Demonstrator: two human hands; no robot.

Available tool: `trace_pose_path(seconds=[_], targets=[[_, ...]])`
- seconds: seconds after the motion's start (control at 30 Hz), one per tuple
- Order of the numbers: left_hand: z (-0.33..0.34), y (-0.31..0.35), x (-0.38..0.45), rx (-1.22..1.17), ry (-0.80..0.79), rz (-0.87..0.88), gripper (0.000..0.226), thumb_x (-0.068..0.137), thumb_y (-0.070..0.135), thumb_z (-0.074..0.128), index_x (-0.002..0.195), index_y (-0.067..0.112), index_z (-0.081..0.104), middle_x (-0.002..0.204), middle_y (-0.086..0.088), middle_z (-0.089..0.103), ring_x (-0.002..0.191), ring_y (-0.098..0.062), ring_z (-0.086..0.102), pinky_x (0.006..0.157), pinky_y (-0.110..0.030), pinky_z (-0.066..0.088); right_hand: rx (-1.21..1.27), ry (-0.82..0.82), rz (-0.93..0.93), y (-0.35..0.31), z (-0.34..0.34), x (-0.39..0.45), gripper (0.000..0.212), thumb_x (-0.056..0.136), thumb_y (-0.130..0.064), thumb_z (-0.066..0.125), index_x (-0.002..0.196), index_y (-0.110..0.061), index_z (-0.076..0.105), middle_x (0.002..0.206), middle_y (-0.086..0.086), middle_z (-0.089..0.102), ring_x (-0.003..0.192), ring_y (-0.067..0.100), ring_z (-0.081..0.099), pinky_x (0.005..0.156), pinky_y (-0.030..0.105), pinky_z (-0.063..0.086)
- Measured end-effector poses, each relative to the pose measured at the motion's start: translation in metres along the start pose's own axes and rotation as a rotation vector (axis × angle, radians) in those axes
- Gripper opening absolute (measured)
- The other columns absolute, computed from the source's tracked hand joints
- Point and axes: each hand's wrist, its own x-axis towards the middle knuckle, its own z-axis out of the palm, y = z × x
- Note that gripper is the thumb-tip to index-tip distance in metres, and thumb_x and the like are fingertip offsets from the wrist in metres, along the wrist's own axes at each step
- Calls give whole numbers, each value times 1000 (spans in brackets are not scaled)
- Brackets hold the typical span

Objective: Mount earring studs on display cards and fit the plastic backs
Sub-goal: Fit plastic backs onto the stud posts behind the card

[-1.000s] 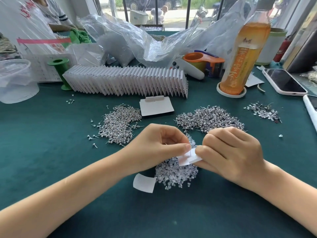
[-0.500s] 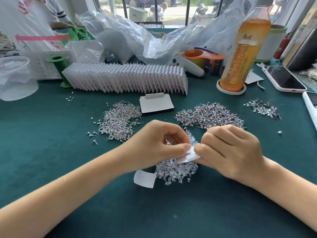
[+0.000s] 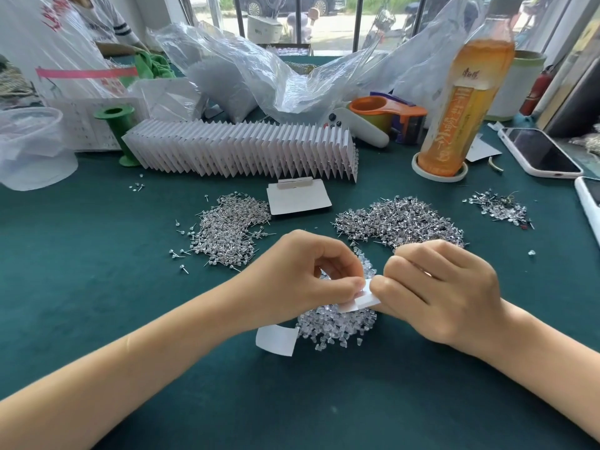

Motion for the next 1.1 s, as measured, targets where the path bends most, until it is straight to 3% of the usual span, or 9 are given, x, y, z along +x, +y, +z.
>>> trace_pose_path(seconds=[0.2,0.43,0.67,0.8,0.9,1.0,1.03,1.1], targets=[[-3,0,0,-31,-36,-11,6,83,3,67,79,5,70,57,13,61,46,7,47,50,-1,31,-31,60,-30,-1,3,-4,16,81,-17,64,73,-14,50,57,-1,50,49,20,53,53,29,37],[-7,2,1,-127,-107,-159,4,82,5,69,81,7,72,70,5,67,63,0,57,61,-11,42,-27,79,-62,-3,2,-4,16,85,-13,57,70,-14,52,56,0,49,48,21,53,55,29,36],[-9,1,1,-215,-118,-234,5,80,6,72,78,10,72,68,4,67,64,-3,58,64,-13,44,-30,106,-66,-3,1,-1,15,87,-9,53,74,-14,48,55,0,51,49,20,55,56,28,37],[-13,1,2,-234,25,-162,7,85,12,69,89,9,74,81,-1,73,73,-7,65,70,-18,52,-30,107,37,2,1,2,17,86,-14,60,74,-14,50,55,1,53,51,21,59,57,28,37],[-20,-4,1,-52,163,-37,23,89,1,57,97,16,73,95,3,72,84,-24,65,78,-31,51,14,111,156,6,-1,3,23,96,-28,53,77,-16,48,57,2,58,53,23,61,58,29,38],[-19,-8,-3,249,178,136,26,84,-3,61,102,13,72,100,4,67,84,-6,59,71,-8,37,72,77,263,6,-2,2,28,93,-36,59,77,-15,51,59,3,61,54,25,60,57,29,37],[-17,-11,-3,295,175,178,23,84,2,66,103,13,72,101,3,67,86,-5,60,74,-5,36,82,71,298,6,-2,3,31,91,-38,62,74,-12,56,59,3,61,54,26,60,56,30,38],[-14,-15,-1,340,185,238,19,84,12,70,103,13,73,100,1,68,90,-9,63,80,-15,45,107,62,368,5,-1,5,41,88,-40,68,64,-8,63,59,3,62,54,26,59,55,32,40]])
